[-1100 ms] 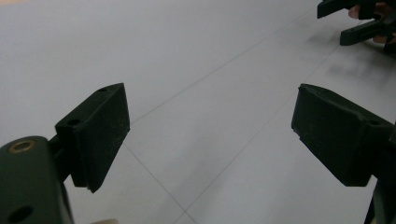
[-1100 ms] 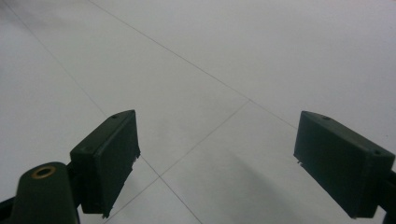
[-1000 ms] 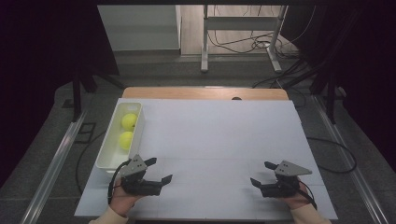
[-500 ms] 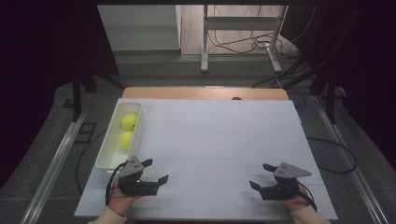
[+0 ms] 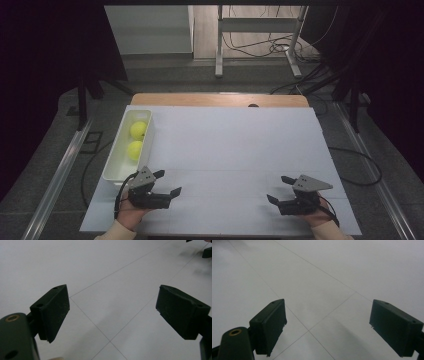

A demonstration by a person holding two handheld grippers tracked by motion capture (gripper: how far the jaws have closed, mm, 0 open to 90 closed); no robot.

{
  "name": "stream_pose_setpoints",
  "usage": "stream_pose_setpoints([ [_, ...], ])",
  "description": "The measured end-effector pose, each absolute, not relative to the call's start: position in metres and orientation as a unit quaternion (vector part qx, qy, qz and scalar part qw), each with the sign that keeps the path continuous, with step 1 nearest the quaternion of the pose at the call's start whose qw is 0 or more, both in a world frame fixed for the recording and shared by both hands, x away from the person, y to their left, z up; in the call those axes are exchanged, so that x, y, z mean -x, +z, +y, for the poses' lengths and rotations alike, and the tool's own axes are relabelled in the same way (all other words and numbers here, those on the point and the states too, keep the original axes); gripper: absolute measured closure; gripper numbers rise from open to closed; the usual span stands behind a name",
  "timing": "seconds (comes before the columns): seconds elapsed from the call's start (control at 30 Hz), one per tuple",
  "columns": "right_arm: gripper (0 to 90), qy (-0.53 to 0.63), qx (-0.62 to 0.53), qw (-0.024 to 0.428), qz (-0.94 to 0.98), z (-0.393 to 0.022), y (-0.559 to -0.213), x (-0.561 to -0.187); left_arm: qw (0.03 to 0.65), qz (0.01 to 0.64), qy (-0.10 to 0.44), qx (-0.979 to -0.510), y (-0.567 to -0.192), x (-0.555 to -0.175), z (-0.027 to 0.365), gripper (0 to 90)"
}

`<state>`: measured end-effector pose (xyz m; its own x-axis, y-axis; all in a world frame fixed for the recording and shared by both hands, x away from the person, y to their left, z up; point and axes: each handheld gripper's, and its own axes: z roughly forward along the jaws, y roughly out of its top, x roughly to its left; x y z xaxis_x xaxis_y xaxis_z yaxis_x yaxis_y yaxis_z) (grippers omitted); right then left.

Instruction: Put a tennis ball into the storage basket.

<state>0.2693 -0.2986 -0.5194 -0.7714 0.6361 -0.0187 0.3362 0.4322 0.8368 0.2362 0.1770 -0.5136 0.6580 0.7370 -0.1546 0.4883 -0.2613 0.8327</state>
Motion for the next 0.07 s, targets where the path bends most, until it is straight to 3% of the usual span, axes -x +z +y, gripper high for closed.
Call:
stream_pose_setpoints([
  [0.07,14.0,0.447,-0.292,0.167,0.829,-0.2993,-0.5195,-0.269,0.465,0.391,0.134,-0.783,-0.5133,-0.2365,0.1759,12.7],
])
